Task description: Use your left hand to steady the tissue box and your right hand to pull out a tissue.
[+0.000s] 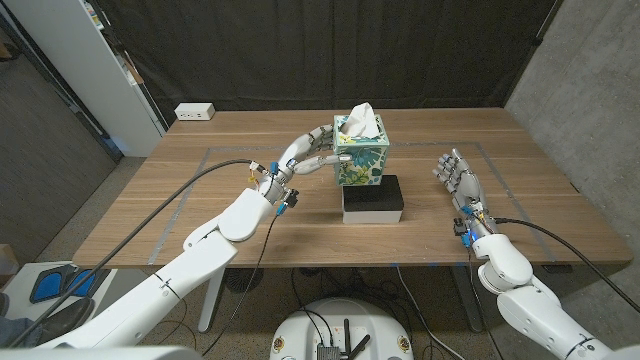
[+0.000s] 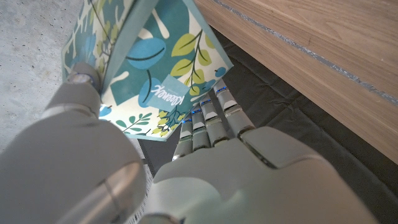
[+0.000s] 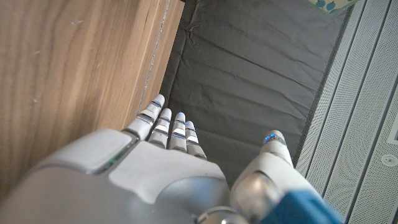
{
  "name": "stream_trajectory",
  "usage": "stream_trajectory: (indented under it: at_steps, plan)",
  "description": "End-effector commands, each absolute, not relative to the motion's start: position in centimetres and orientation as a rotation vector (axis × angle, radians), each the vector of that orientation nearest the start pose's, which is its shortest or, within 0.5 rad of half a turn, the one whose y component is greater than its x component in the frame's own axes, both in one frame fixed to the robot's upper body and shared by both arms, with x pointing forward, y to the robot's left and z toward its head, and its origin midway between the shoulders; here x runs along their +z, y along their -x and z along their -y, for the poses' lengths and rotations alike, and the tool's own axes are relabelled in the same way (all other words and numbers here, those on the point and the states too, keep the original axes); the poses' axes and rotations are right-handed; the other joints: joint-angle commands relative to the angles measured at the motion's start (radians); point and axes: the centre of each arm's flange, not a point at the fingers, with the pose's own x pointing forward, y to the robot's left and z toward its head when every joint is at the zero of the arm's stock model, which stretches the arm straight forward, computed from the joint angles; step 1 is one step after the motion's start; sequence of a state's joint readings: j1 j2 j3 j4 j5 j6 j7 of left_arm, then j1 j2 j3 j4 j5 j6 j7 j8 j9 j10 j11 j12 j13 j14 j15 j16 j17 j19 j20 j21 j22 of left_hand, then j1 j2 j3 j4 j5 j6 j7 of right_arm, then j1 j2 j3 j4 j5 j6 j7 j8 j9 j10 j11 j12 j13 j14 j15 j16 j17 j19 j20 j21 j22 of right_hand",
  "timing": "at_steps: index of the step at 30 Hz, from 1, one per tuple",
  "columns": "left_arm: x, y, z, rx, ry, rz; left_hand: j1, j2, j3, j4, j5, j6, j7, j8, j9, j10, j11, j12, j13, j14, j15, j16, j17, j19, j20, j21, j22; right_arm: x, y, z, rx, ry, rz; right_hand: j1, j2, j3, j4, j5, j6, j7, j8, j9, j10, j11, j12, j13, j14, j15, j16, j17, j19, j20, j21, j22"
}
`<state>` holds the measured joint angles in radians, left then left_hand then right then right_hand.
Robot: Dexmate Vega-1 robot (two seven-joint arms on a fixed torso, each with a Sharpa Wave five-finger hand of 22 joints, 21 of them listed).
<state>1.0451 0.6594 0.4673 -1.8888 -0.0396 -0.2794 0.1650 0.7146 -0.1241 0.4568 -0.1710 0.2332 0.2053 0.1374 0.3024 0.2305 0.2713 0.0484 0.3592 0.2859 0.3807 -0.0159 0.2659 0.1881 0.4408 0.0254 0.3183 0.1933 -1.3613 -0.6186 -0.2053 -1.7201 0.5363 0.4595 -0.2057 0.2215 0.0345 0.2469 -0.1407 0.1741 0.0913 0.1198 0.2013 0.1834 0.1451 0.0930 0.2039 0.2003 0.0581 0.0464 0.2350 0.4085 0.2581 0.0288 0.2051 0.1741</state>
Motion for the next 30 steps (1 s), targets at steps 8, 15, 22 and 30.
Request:
stream_trajectory:
  at_steps: [8, 15, 22, 30]
  plan:
    - [-1.3, -51.3, -15.3, -0.359, -0.527, 0.93, 0.124, 0.127, 0.0, -0.002, 0.008, 0.011, 0.04, 0.001, 0.003, 0.005, -0.003, 0.002, 0.004, 0.01, -0.001, -0.003, 0.004, 0.008, -0.005, 0.001, 0.004, -10.8, -50.7, 30.6, 0.073, -0.026, 0.688, 0.007, 0.005, -0.002, -0.001, 0.002, 0.009, 0.002, 0.003, 0.004, 0.014, -0.002, 0.007, 0.0, 0.009, -0.001, 0.004, 0.0, 0.005, 0.0, 0.001, 0.004]
    - [-1.6, -51.5, -15.3, -0.366, -0.519, 0.926, 0.128, 0.131, 0.0, -0.002, 0.009, 0.011, 0.04, 0.0, 0.004, 0.008, -0.002, 0.003, 0.005, 0.013, -0.001, -0.003, 0.004, 0.009, -0.005, 0.002, 0.005, -9.9, -49.4, 30.2, 0.081, -0.035, 0.694, 0.006, 0.005, -0.002, 0.0, 0.002, 0.012, 0.002, 0.003, 0.004, 0.014, -0.001, 0.006, 0.001, 0.008, 0.001, 0.003, 0.0, 0.004, 0.001, 0.0, 0.004]
    - [-2.2, -51.9, -15.2, -0.378, -0.508, 0.926, 0.131, 0.133, -0.002, -0.002, 0.009, 0.015, 0.039, 0.0, 0.004, 0.01, -0.003, 0.003, 0.007, 0.016, -0.004, -0.003, 0.004, 0.011, -0.006, 0.002, 0.005, -8.5, -48.3, 30.1, 0.068, -0.034, 0.703, 0.006, 0.006, -0.002, 0.0, 0.002, 0.014, 0.003, 0.003, 0.004, 0.014, 0.0, 0.006, 0.001, 0.009, 0.002, 0.003, 0.0, 0.004, 0.001, 0.0, 0.004]
    - [-2.3, -51.9, -15.5, -0.372, -0.509, 0.927, 0.133, 0.136, -0.004, -0.001, 0.01, 0.016, 0.036, 0.0, 0.005, 0.013, -0.005, 0.003, 0.009, 0.016, -0.004, -0.004, 0.005, 0.011, -0.005, 0.002, 0.005, -7.0, -47.3, 30.3, 0.076, -0.02, 0.678, 0.005, 0.007, -0.002, 0.0, 0.001, 0.011, 0.007, 0.001, 0.004, 0.012, 0.0, 0.004, 0.001, 0.008, 0.002, 0.002, 0.001, 0.002, 0.002, -0.001, 0.004]
